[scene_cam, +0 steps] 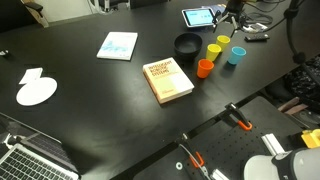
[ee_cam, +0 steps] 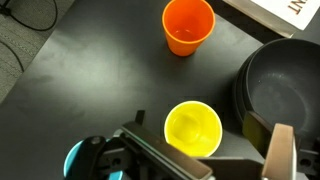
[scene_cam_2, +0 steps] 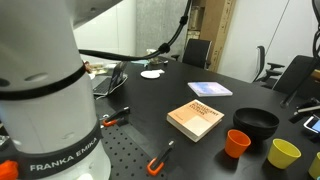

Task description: Unstack the cups and place the yellow cup upright.

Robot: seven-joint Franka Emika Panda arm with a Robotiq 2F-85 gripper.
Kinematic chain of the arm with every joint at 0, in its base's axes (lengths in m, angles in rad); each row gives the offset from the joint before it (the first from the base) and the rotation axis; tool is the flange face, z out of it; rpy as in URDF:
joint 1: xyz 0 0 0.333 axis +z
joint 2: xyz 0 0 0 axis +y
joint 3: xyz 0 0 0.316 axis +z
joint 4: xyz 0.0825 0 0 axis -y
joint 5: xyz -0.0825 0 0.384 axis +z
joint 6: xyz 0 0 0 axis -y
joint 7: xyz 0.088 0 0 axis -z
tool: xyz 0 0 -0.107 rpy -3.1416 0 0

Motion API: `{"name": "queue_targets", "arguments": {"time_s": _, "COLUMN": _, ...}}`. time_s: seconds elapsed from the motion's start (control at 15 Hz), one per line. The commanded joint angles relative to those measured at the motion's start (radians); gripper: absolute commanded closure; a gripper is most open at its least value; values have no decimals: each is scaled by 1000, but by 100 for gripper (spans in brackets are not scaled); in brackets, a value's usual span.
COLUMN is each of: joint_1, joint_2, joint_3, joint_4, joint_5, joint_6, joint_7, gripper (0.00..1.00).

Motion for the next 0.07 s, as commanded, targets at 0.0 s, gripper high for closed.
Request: {"name": "queue_targets", "arguments": {"time_s": 0.0, "joint_1": 14, "joint_2": -51, "joint_3": -6, "joint_4": -60, "joint_5": -17, "joint_6": -41, "joint_7": -7, "gripper": 0}}
